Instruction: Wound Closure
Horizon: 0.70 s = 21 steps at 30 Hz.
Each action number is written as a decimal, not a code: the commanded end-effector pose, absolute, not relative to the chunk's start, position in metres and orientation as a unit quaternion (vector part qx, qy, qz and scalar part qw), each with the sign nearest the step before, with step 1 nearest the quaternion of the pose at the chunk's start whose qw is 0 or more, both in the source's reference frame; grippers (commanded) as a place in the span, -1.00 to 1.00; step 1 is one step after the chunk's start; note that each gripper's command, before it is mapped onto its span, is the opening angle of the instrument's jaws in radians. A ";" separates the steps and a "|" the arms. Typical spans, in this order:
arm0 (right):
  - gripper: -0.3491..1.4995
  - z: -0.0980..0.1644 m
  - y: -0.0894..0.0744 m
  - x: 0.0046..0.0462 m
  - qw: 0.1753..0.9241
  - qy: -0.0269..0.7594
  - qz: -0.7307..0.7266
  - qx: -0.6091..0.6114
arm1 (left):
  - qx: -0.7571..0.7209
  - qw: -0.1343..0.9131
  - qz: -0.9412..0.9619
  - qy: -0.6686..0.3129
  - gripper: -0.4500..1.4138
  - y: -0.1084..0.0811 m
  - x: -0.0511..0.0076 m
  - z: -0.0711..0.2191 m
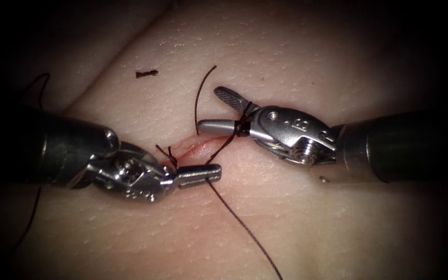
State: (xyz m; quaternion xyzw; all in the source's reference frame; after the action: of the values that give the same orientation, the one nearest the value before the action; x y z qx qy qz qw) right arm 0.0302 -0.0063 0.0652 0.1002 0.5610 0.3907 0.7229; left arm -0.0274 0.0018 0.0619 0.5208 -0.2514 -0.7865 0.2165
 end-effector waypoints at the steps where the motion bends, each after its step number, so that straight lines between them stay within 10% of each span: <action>1: 0.34 0.066 -0.007 0.0313 0.719 0.562 0.395 0.108 | 0.521 0.214 -0.788 -0.248 -1.00 0.002 -0.0278 0.062; 21: 0.45 0.072 -0.005 0.0324 0.687 0.540 0.468 0.134 | 0.513 0.202 -0.797 -0.246 -1.00 0.006 -0.0267 0.065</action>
State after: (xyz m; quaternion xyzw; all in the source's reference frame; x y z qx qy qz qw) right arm 0.0314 -0.0048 0.0712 0.1322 0.5397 0.4681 0.6871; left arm -0.0262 0.0059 0.0641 0.5124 -0.2470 -0.7973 0.2021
